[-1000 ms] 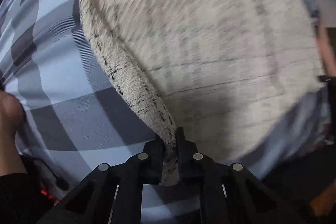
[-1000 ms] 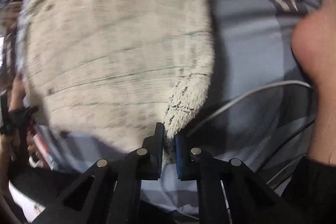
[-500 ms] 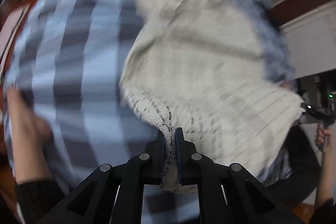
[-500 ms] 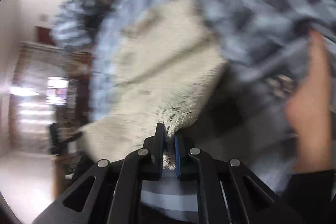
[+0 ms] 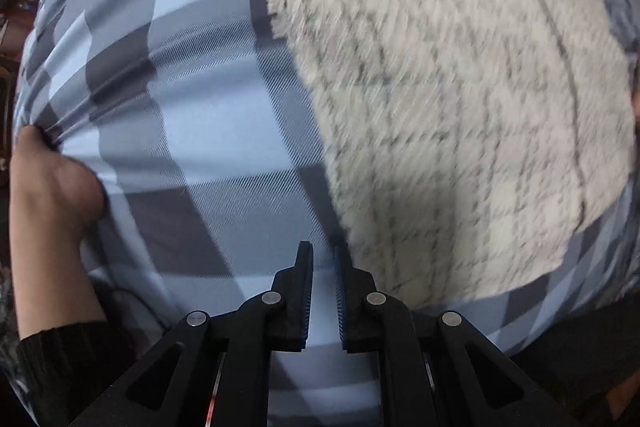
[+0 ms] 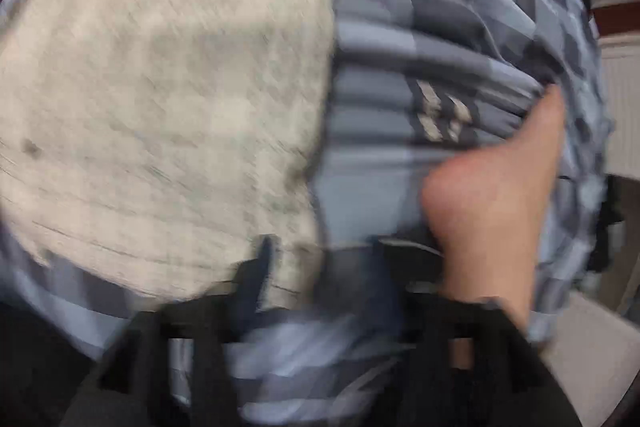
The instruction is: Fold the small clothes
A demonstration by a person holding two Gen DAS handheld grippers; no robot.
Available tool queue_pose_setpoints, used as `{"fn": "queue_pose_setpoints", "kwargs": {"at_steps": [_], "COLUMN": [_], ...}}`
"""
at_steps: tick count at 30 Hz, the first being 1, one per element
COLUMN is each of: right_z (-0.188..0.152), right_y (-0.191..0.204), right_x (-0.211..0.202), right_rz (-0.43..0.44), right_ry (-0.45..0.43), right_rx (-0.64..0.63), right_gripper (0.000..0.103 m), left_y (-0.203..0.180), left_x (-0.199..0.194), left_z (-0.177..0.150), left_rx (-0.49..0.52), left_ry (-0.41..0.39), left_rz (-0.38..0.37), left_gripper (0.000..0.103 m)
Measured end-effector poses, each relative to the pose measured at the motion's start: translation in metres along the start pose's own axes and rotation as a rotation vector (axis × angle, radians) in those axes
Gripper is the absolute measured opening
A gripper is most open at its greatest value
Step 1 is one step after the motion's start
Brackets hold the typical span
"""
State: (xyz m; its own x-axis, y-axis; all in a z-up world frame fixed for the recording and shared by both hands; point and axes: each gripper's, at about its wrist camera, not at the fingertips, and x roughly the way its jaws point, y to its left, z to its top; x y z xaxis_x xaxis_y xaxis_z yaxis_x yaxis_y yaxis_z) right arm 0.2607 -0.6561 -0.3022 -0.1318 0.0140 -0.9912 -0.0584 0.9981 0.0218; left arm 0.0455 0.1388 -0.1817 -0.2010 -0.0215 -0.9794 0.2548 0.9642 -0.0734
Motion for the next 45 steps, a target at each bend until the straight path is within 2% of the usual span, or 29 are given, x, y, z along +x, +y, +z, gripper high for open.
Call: {"fn": "queue_pose_setpoints", "kwargs": {"at_steps": [1,4,8,10,11,12,13,17,20,23,24,25,26,27,28,29,30,32,33,36,41,45], "right_z": [0.001,0.007,-0.011,-0.012,-0.009,-0.008,-0.006,0.004,0.018,0.016,0.011,0.002,-0.005,-0.007,-0.006,-0.004,-0.003,-0.002,-0.008,-0.020,-0.038,-0.055], "right_y": [-0.006,-0.024,-0.053,-0.058,-0.063,-0.062,-0.060,-0.030,-0.004,0.011,0.015,0.017,0.023,0.030,0.034,0.039,0.042,0.052,0.057,0.072,0.067,0.070], "right_x": [0.002,0.035,0.089,0.105,0.115,0.122,0.127,0.132,0.126,0.134,0.140,0.140,0.139,0.136,0.135,0.134,0.133,0.129,0.125,0.112,0.074,0.048], "right_rz": [0.037,0.155,0.220,0.236,0.239,0.234,0.226,0.206,0.207,0.192,0.185,0.180,0.183,0.192,0.200,0.205,0.215,0.220,0.224,0.283,0.348,0.528], "right_ry": [0.006,0.130,0.266,0.302,0.318,0.325,0.326,0.310,0.282,0.283,0.283,0.279,0.275,0.269,0.259,0.246,0.229,0.203,0.194,0.167,0.105,0.036], "right_rx": [0.035,0.177,0.280,0.292,0.287,0.272,0.252,0.211,0.206,0.197,0.182,0.170,0.162,0.156,0.152,0.150,0.150,0.129,0.112,0.106,0.111,0.175], "right_gripper": [0.088,0.088,0.088,0.088,0.088,0.088,0.088,0.088,0.088,0.088,0.088,0.084,0.067,0.056,0.032,0.008,0.006,0.006,0.005,0.005,0.005,0.004], "left_y": [-0.001,-0.004,-0.016,-0.015,-0.016,-0.017,-0.015,-0.015,-0.026,-0.045,-0.051,-0.057,-0.061,-0.064,-0.069,-0.077,-0.085,-0.089,-0.089,-0.087,-0.077,-0.082], "left_x": [0.001,0.020,0.039,0.042,0.043,0.043,0.045,0.045,0.062,0.087,0.095,0.104,0.107,0.111,0.111,0.107,0.101,0.089,0.086,0.075,0.036,-0.019], "left_z": [0.002,-0.008,-0.016,-0.021,-0.022,-0.023,-0.027,-0.013,-0.003,-0.013,-0.011,-0.009,-0.009,-0.014,-0.012,-0.011,-0.010,-0.006,-0.007,0.001,0.005,-0.008], "left_rx": [-0.008,-0.013,0.043,0.024,0.004,-0.014,-0.019,-0.040,-0.012,0.007,0.010,0.016,0.021,0.035,0.054,0.079,0.102,0.107,0.098,0.094,0.059,0.028], "left_ry": [0.003,0.068,0.110,0.117,0.112,0.089,0.066,0.017,0.058,0.099,0.109,0.122,0.120,0.104,0.090,0.076,0.054,0.018,0.019,0.057,0.000,-0.089], "left_rz": [-0.031,-0.089,-0.107,-0.087,-0.075,-0.075,-0.080,-0.093,-0.076,-0.029,-0.030,-0.033,-0.016,-0.001,-0.004,-0.015,-0.034,-0.077,-0.122,-0.260,-0.405,-0.512], "left_gripper": [0.010,0.010,0.012,0.030,0.086,0.099,0.103,0.103,0.103,0.103,0.102,0.102,0.101,0.094,0.088,0.069,0.040,0.019,0.016,0.011,0.008,0.008]}}
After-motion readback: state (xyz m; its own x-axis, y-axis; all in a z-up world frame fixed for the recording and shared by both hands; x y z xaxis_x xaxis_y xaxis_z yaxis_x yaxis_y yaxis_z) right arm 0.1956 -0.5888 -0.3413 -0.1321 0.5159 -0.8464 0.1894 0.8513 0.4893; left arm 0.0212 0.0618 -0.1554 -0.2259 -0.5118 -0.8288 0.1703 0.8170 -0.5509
